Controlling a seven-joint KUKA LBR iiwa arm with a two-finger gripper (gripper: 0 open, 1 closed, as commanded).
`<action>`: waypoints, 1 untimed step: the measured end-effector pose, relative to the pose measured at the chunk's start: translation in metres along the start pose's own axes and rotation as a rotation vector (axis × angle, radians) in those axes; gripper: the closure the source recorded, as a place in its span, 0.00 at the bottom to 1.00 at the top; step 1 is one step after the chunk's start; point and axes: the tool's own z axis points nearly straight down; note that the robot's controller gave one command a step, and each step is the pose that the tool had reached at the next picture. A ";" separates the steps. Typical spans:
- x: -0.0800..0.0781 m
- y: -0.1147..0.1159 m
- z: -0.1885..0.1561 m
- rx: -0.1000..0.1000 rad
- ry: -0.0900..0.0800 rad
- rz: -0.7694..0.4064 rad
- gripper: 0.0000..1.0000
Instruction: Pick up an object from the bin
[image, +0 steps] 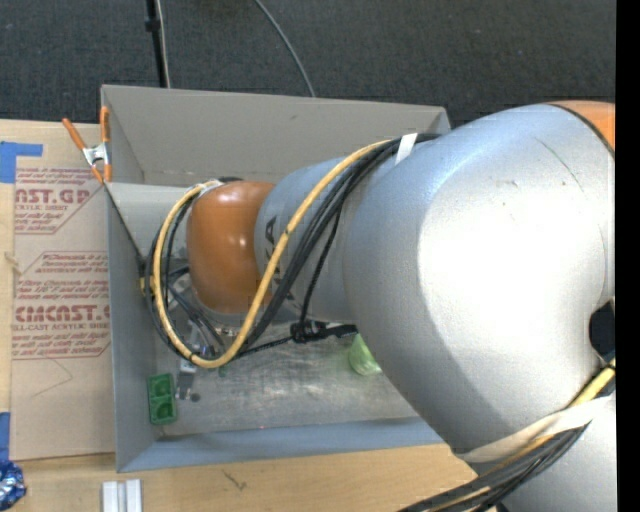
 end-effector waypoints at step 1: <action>-0.069 0.004 0.019 -0.010 -0.002 -0.023 0.00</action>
Offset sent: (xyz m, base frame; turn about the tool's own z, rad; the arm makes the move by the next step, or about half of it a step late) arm 0.0656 -0.0108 -0.0182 -0.0247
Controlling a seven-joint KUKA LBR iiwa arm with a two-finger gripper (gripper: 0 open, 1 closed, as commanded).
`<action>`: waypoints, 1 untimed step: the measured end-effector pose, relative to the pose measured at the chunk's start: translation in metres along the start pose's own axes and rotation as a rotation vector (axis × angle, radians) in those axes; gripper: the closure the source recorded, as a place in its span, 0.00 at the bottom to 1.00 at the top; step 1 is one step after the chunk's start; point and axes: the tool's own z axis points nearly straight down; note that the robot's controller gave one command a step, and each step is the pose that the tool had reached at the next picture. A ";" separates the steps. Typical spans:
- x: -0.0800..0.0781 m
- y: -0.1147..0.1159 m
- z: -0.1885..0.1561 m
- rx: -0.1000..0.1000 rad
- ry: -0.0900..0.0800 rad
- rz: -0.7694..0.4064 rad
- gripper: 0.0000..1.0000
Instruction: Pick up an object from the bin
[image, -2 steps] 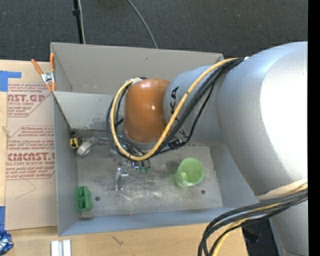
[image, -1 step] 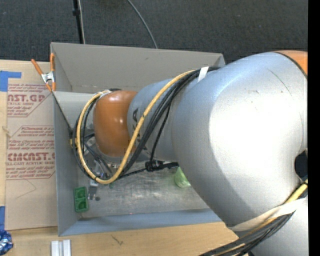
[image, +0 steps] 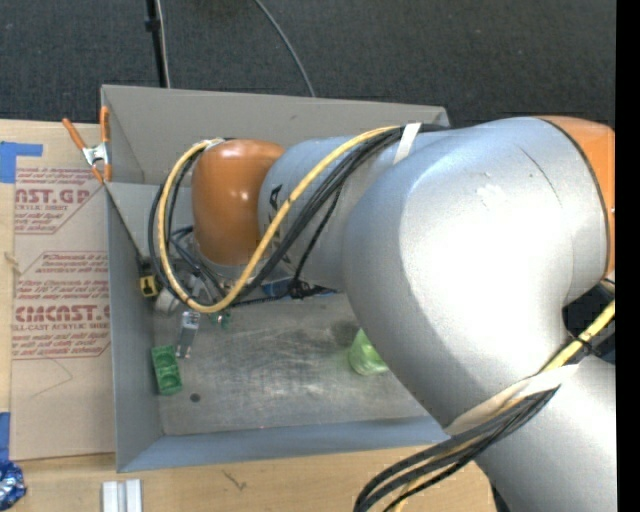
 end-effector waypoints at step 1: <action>0.078 -0.018 -0.047 -0.002 0.002 -0.285 0.00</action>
Offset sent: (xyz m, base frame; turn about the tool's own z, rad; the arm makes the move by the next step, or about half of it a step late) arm -0.0794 -0.0018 0.0461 -0.2829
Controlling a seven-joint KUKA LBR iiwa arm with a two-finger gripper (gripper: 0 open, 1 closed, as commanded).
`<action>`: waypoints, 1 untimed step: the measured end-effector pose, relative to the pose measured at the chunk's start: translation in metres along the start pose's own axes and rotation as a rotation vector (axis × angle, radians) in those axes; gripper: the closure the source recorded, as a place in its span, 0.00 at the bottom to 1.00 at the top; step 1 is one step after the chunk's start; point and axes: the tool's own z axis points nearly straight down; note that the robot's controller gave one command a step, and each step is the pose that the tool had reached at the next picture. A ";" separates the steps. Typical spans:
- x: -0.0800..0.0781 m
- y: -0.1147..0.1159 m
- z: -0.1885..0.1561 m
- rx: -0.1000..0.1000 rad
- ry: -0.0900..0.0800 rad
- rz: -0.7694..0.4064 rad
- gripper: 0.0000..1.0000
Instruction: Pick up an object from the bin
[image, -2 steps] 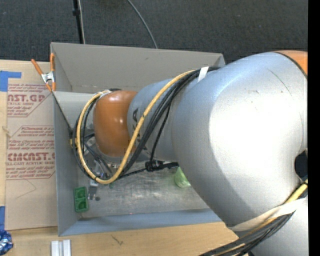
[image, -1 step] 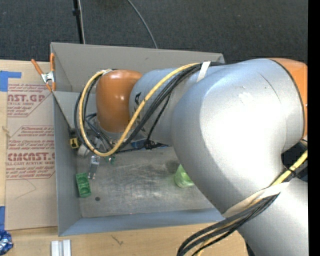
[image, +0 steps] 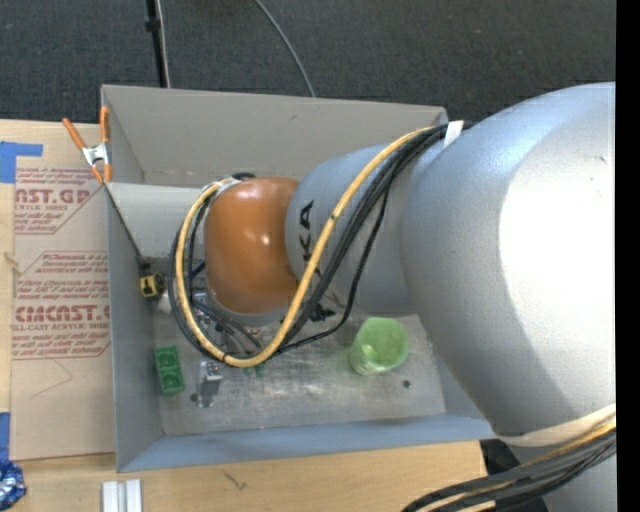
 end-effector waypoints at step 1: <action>0.008 0.011 0.013 0.006 -0.018 -0.404 0.00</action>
Offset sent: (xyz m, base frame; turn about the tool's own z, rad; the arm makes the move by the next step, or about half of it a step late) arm -0.0157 0.0138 -0.0178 -0.4116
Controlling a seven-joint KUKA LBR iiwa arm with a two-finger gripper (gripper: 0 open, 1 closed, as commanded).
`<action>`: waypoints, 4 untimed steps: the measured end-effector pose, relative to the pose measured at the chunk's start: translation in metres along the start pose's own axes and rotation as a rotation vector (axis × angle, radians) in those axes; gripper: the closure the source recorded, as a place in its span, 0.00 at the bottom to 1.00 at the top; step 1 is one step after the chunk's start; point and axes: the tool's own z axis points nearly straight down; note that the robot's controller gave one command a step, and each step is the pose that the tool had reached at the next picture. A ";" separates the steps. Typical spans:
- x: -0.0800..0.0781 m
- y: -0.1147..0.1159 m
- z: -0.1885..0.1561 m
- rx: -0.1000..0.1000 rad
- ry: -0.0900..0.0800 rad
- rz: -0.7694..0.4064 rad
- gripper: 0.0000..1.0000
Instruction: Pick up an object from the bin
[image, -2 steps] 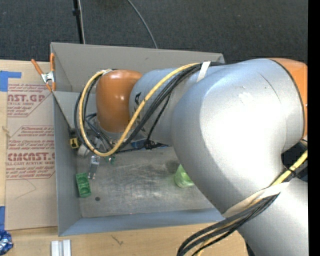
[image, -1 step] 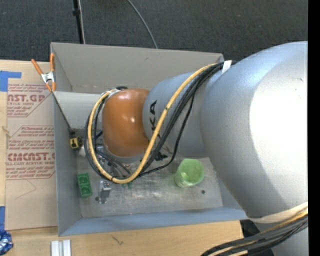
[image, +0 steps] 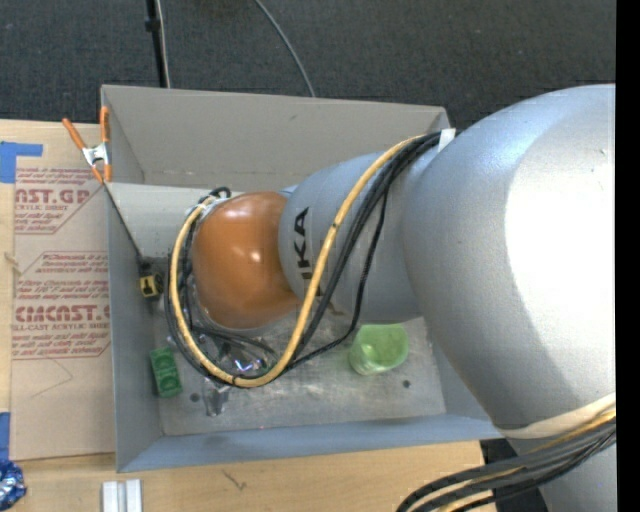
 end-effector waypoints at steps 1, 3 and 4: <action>-0.073 -0.028 0.022 -0.030 0.040 -0.080 0.00; -0.073 -0.034 -0.073 -0.010 0.006 -0.050 1.00; -0.085 -0.040 -0.171 -0.012 0.007 -0.434 1.00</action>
Offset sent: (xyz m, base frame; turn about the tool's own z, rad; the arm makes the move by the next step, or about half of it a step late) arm 0.0859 0.0000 -0.0182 -0.0697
